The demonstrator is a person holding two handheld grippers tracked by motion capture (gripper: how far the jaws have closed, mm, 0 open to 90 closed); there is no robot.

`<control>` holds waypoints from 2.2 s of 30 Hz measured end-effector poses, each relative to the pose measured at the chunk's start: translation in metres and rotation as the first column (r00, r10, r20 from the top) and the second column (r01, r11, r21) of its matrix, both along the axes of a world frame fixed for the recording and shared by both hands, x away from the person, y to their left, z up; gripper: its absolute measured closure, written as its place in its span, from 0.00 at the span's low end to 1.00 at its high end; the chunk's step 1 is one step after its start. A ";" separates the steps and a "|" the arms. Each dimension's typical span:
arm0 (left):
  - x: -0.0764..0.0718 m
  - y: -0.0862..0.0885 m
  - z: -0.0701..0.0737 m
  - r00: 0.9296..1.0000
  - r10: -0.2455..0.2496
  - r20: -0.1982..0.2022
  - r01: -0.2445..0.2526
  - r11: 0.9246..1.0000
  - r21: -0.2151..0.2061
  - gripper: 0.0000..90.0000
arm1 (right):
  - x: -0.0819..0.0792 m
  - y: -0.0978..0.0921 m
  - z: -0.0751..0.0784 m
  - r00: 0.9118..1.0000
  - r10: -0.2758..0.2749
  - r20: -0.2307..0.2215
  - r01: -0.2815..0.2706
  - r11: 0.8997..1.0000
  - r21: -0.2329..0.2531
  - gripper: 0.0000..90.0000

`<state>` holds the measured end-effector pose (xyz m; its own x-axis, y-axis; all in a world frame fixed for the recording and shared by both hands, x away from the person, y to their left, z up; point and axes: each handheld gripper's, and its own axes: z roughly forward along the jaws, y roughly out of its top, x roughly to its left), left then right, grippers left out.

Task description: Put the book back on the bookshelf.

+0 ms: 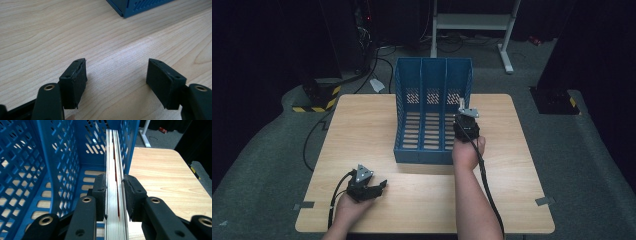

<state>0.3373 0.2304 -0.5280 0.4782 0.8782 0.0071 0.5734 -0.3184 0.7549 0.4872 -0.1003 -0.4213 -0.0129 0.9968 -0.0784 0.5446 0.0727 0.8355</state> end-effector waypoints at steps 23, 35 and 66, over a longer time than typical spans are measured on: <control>0.000 0.000 0.000 1.000 -0.001 0.000 0.001 1.000 0.000 0.36 | -0.004 -0.004 0.009 0.998 0.061 0.016 -0.062 0.997 0.048 0.62; 0.000 -0.001 0.000 1.000 -0.005 -0.002 0.005 1.000 -0.004 0.36 | -0.013 -0.008 0.016 0.994 0.105 0.033 -0.107 0.991 0.083 0.55; 0.000 -0.001 0.000 1.000 -0.003 -0.001 0.003 1.000 0.000 0.36 | -0.051 -0.075 0.011 0.975 0.206 0.080 -0.214 0.969 0.119 0.48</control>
<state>0.3373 0.2295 -0.5282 0.4804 0.8770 0.0063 0.5736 -0.3196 0.7542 0.4364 -0.1754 -0.4102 -0.2222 0.9742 0.0401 0.4709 0.0712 0.8793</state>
